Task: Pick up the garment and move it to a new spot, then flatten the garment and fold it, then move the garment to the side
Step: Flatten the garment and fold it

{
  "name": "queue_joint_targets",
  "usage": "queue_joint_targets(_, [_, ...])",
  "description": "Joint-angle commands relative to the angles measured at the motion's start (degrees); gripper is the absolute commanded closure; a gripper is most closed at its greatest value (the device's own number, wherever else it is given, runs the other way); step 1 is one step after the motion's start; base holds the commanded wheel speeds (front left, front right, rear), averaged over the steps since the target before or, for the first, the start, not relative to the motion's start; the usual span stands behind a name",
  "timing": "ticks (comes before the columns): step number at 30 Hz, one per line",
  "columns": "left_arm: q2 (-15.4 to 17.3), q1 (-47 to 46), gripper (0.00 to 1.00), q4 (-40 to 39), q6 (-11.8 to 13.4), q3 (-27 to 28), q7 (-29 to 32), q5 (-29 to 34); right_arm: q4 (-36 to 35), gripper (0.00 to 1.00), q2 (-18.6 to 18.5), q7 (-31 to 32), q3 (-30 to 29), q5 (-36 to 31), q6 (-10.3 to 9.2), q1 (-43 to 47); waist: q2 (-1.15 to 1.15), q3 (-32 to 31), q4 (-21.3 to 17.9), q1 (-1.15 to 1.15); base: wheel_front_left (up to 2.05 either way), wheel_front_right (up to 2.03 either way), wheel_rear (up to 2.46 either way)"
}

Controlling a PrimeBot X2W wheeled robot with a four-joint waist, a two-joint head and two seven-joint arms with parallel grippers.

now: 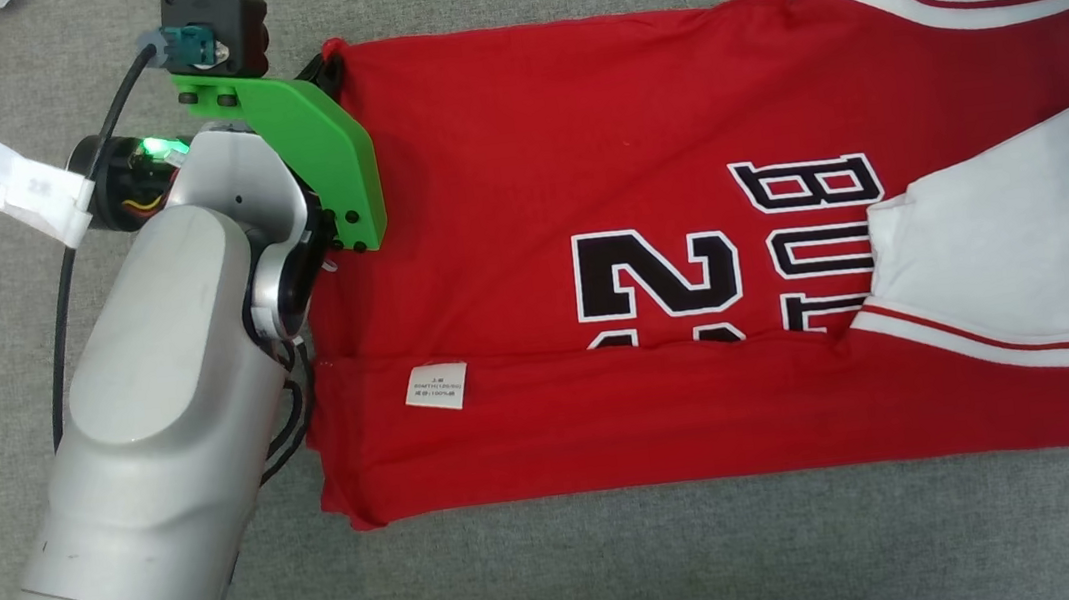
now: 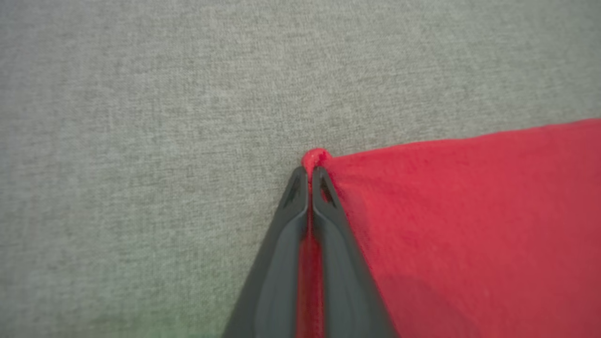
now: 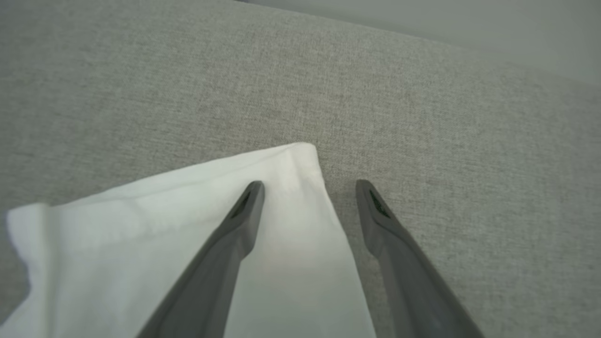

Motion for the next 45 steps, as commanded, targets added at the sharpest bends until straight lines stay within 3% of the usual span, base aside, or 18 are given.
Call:
queue_joint_targets(1, [-1.33, 2.39, 1.00, 3.12, -0.45, -1.92, 1.15, 0.20, 1.20, 0.04, -0.14, 0.27, 0.08, -0.68, -0.08, -0.55, 0.00, 0.28, 0.29, 0.00, 0.00, 0.00, 0.00])
queue_joint_targets(3, [-1.44, 2.12, 1.00, 3.18, -0.44, -2.01, 0.55, 0.16, 2.28, 1.00, 0.14, 0.78, 0.75, -0.83, -0.08, -0.84, 0.00, 0.44, 0.37, 0.00, 0.00, 0.00, 0.00])
queue_joint_targets(6, [-1.57, 1.65, 1.00, 3.05, -0.10, -1.64, -0.92, 0.07, 3.01, 1.00, -0.22, 0.41, 1.71, -0.71, -0.10, -0.89, 0.00, 0.50, 0.28, 0.00, 0.00, 0.00, 0.00])
queue_joint_targets(15, [-0.47, 0.22, 1.00, 3.42, 2.79, 1.19, -9.96, 1.21, 1.37, 1.00, -0.43, -12.57, 0.73, -0.45, -0.09, -1.79, 0.00, -1.20, -0.85, 0.00, 0.00, 0.00, 0.00])
queue_joint_targets(21, [0.22, 1.66, 1.00, 5.11, 2.59, 1.28, -13.18, 1.24, 1.15, 1.00, -0.99, -19.21, 1.57, 1.58, -0.09, 0.64, 0.00, -4.36, -1.72, 0.00, 0.00, 0.00, 0.00])
queue_joint_targets(27, [0.51, 4.17, 1.00, 4.64, 2.58, 1.15, -18.60, 1.67, -0.06, 1.00, -2.29, -21.79, 2.74, 5.55, -0.09, 5.89, 0.00, -8.18, -2.33, 0.00, 0.00, 0.00, 0.00])
queue_joint_targets(33, [1.47, 8.88, 1.00, 3.49, 1.83, 0.33, -23.16, 2.25, -4.65, 1.00, -3.69, -23.19, 4.40, 10.97, -0.09, 14.67, 0.00, -12.64, -3.21, 0.00, 0.00, 0.00, 0.00])
queue_joint_targets(38, [3.36, 14.67, 1.00, 0.57, 1.30, -1.38, -25.45, 3.33, -11.10, 1.00, -5.43, -20.36, 5.72, 16.10, -0.09, 22.77, 0.00, -15.84, -4.20, 0.00, 0.00, 0.00, 0.00])
queue_joint_targets(45, [5.65, 21.83, 1.00, -2.21, 2.66, -1.51, -26.41, 2.54, -21.34, 1.00, -7.25, -14.86, 3.88, 20.18, -0.09, 34.24, 0.00, -18.63, -5.65, 0.00, 0.00, 0.00, 0.00])
